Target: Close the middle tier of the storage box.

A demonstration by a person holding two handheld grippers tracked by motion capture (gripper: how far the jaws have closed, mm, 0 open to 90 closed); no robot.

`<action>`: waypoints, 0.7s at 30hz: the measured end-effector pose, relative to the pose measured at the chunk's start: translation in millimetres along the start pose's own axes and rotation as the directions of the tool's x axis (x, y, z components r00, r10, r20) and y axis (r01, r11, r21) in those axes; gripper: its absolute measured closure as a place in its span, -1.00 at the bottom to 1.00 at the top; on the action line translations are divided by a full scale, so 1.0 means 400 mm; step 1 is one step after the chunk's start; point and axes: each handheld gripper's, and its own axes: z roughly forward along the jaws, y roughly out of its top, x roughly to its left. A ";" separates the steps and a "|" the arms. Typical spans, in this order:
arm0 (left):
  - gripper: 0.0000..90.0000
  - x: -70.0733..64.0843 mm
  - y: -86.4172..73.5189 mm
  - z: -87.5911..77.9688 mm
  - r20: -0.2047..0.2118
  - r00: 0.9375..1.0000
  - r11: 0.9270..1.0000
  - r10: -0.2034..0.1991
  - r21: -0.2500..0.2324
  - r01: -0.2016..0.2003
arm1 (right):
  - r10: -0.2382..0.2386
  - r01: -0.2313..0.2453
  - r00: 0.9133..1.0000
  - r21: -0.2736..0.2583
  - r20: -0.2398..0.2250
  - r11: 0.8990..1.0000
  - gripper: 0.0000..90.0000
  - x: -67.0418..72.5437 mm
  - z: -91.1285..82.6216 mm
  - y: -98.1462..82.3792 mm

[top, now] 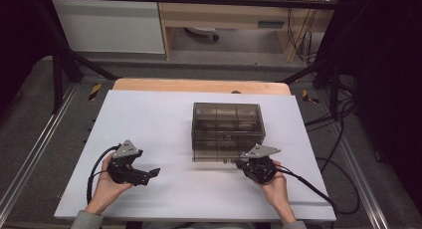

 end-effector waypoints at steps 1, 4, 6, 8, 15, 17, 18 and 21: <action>-0.91 0.000 0.000 0.000 0.000 1.000 1.000 0.000 0.000 0.000 | -0.001 0.001 1.000 0.001 -0.001 1.000 1.00 0.000 0.001 0.001; -0.91 0.000 0.000 -0.001 -0.001 1.000 1.000 0.000 -0.001 0.000 | 0.000 0.000 1.000 0.002 0.000 1.000 1.00 0.000 0.003 0.003; -0.91 0.000 0.000 0.000 0.000 1.000 1.000 0.000 -0.001 0.000 | -0.001 0.001 1.000 -0.001 0.001 1.000 1.00 -0.001 0.003 0.005; -0.91 0.000 0.000 0.000 0.000 1.000 1.000 0.000 0.000 0.000 | 0.000 0.000 1.000 -0.005 0.005 1.000 1.00 -0.003 0.004 0.006; -0.91 0.001 -0.001 -0.001 -0.001 1.000 1.000 0.000 -0.001 0.000 | 0.004 -0.004 1.000 -0.006 0.009 1.000 1.00 -0.008 0.007 0.010; -0.91 0.001 -0.001 -0.001 -0.001 1.000 1.000 0.000 -0.002 0.000 | 0.007 -0.007 1.000 -0.004 0.009 1.000 1.00 -0.008 0.008 0.011; -0.91 0.001 -0.001 -0.001 -0.001 1.000 1.000 0.001 -0.002 -0.001 | 0.004 -0.004 1.000 -0.006 0.009 1.000 1.00 -0.009 0.010 0.011; -0.91 0.001 -0.001 -0.002 -0.001 1.000 1.000 0.000 -0.002 0.000 | -0.002 0.002 1.000 -0.004 0.011 1.000 1.00 -0.009 0.014 0.014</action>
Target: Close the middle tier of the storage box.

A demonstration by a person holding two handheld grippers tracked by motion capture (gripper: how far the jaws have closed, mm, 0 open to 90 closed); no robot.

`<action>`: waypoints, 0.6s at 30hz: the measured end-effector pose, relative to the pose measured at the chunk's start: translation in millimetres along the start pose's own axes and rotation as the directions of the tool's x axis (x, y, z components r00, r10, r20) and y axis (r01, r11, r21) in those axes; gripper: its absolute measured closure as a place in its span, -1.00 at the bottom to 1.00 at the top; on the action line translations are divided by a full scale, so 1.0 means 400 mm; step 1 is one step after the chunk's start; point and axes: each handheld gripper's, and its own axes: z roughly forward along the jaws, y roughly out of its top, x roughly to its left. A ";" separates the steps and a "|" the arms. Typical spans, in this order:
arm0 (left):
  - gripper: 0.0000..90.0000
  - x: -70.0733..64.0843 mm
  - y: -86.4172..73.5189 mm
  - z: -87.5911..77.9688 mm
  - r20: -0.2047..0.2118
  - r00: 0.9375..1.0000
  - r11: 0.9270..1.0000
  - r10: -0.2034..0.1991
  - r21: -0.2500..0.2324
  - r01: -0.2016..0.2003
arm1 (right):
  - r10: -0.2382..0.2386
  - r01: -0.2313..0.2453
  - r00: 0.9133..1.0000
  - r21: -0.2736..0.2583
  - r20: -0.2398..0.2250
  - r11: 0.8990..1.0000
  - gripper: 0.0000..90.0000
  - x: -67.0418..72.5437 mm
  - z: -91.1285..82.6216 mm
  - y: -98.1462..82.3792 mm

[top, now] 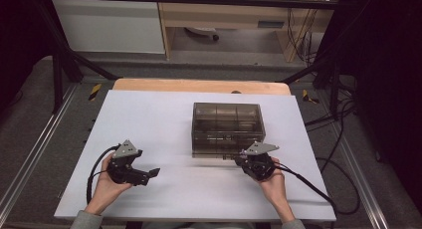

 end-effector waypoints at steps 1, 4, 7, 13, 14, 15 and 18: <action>-0.91 0.000 0.000 0.000 0.000 1.000 1.000 0.000 0.000 0.000 | -0.001 0.001 1.000 0.000 0.001 1.000 1.00 0.000 0.001 0.002; -0.91 0.001 -0.001 -0.001 -0.002 1.000 1.000 0.000 -0.001 0.000 | -0.003 0.003 1.000 -0.002 0.004 1.000 1.00 -0.001 0.008 0.008; -0.91 0.001 -0.001 -0.002 -0.001 1.000 1.000 -0.001 -0.003 0.001 | 0.000 0.000 1.000 -0.003 0.010 1.000 1.00 -0.003 0.010 0.010; -0.91 0.002 -0.002 -0.003 -0.002 1.000 1.000 0.000 -0.003 0.000 | -0.002 0.002 1.000 -0.004 0.013 1.000 1.00 -0.005 0.011 0.011; -0.91 0.002 -0.002 -0.003 -0.002 1.000 1.000 0.000 -0.004 0.000 | -0.001 0.001 1.000 -0.003 0.013 1.000 1.00 -0.005 0.011 0.011; -0.91 0.002 -0.002 -0.004 -0.002 1.000 1.000 0.000 -0.005 0.000 | -0.001 0.001 1.000 -0.003 0.014 1.000 1.00 -0.006 0.012 0.011; -0.91 0.002 -0.003 -0.004 -0.001 1.000 1.000 0.000 -0.004 0.000 | 0.004 -0.004 1.000 -0.003 0.017 1.000 1.00 -0.008 0.013 0.013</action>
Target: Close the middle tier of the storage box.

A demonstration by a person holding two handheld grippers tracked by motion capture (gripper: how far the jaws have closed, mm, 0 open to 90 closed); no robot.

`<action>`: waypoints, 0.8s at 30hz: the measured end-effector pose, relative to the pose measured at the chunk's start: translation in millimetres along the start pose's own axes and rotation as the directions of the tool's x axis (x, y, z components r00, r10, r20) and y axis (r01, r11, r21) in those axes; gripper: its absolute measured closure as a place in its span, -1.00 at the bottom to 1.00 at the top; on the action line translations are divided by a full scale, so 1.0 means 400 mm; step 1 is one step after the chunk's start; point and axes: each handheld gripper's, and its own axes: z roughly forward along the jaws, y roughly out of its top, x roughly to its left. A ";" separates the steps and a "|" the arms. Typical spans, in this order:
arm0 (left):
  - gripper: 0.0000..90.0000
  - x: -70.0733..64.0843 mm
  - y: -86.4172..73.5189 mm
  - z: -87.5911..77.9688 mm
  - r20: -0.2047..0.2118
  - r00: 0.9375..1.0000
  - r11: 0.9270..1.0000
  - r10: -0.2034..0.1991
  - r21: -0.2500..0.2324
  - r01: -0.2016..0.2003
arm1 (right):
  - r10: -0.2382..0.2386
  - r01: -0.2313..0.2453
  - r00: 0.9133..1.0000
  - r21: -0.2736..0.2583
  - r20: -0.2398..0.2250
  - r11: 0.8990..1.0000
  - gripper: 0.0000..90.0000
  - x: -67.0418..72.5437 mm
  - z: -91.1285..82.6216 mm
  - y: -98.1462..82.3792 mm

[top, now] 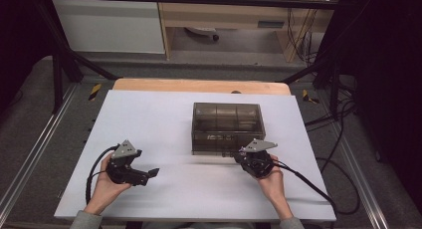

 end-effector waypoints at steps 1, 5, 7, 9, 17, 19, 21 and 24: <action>-0.91 0.000 0.000 0.000 0.000 1.000 1.000 0.000 0.000 0.000 | 0.001 -0.001 1.000 -0.001 0.000 1.000 1.00 -0.001 0.001 0.001; -0.91 0.000 0.000 0.000 -0.001 1.000 1.000 0.000 0.001 0.000 | 0.003 -0.003 1.000 0.001 0.001 1.000 1.00 -0.003 0.002 0.002; -0.91 0.000 -0.001 0.000 -0.001 1.000 1.000 -0.001 0.001 0.001 | 0.003 -0.003 1.000 0.000 0.001 1.000 1.00 -0.005 0.003 0.003; -0.91 0.000 -0.001 0.001 -0.001 1.000 1.000 -0.001 0.002 0.001 | 0.003 -0.003 1.000 -0.003 0.004 1.000 1.00 -0.006 0.004 0.003; -0.91 0.001 -0.001 0.001 0.000 1.000 1.000 0.000 0.003 0.000 | 0.006 -0.006 1.000 -0.001 0.007 1.000 1.00 -0.011 0.008 0.006; -0.91 0.001 -0.001 0.002 0.000 1.000 1.000 0.000 0.004 0.000 | 0.007 -0.007 1.000 0.000 0.008 1.000 1.00 -0.012 0.009 0.008; -0.91 0.001 -0.001 0.001 0.001 1.000 1.000 -0.001 0.003 0.001 | 0.006 -0.006 1.000 -0.002 0.012 1.000 1.00 -0.013 0.012 0.010; -0.91 0.002 -0.001 0.001 0.000 1.000 1.000 -0.002 0.002 0.002 | 0.010 -0.009 1.000 -0.004 0.013 1.000 1.00 -0.017 0.015 0.011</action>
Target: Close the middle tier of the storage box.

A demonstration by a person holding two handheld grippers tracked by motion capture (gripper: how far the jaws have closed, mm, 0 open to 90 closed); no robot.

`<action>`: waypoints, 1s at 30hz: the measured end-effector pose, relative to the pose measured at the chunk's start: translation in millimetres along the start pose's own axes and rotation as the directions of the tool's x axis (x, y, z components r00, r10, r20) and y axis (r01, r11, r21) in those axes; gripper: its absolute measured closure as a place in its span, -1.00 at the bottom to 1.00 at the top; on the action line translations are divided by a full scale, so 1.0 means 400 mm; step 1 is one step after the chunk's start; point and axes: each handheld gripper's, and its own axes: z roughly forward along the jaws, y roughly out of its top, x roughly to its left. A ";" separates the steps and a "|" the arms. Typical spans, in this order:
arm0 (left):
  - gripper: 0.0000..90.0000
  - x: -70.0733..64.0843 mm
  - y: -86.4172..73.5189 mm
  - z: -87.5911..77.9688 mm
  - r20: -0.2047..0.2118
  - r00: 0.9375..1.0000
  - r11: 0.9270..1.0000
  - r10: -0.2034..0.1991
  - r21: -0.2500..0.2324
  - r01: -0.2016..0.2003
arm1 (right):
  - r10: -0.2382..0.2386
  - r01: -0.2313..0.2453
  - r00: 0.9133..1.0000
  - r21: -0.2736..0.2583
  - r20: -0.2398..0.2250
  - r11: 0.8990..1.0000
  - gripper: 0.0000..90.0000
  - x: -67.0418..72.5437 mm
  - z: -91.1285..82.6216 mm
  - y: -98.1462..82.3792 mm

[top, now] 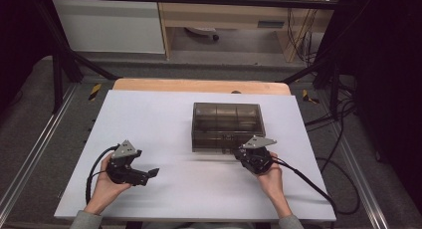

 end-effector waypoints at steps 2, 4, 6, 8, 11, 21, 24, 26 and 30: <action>-0.91 0.000 0.000 0.000 0.001 1.000 1.000 -0.001 0.000 0.001 | 0.000 0.000 1.000 0.002 0.001 1.000 1.00 -0.001 0.001 0.001; -0.91 0.000 0.000 0.000 0.001 1.000 1.000 0.000 0.000 0.000 | 0.001 -0.001 1.000 0.001 0.002 1.000 1.00 -0.002 0.003 0.002; -0.91 0.000 0.000 0.000 0.001 1.000 1.000 0.000 0.000 0.000 | 0.002 -0.002 1.000 0.001 0.005 1.000 1.00 -0.004 0.005 0.002; -0.91 0.000 0.000 0.000 0.001 1.000 1.000 0.000 0.000 0.000 | 0.005 -0.005 1.000 0.003 0.008 1.000 1.00 -0.004 0.007 0.003; -0.91 0.000 0.000 0.000 0.002 1.000 1.000 0.000 0.000 0.000 | 0.005 -0.006 1.000 0.001 0.010 1.000 1.00 -0.007 0.010 0.005; -0.91 0.001 0.000 0.000 0.002 1.000 1.000 0.000 0.001 0.000 | 0.012 -0.012 1.000 -0.003 0.022 1.000 1.00 -0.013 0.017 0.010; -0.91 0.001 0.000 0.001 0.002 1.000 1.000 0.001 0.002 -0.001 | 0.014 -0.014 1.000 -0.004 0.026 1.000 1.00 -0.014 0.019 0.011; -0.91 0.001 0.000 0.001 0.002 1.000 1.000 0.001 0.002 -0.001 | 0.017 -0.017 1.000 -0.004 0.026 1.000 1.00 -0.015 0.020 0.012; -0.91 0.001 0.000 0.000 0.002 1.000 1.000 0.001 0.002 -0.001 | 0.014 -0.014 0.999 -0.007 0.029 1.000 1.00 -0.018 0.023 0.013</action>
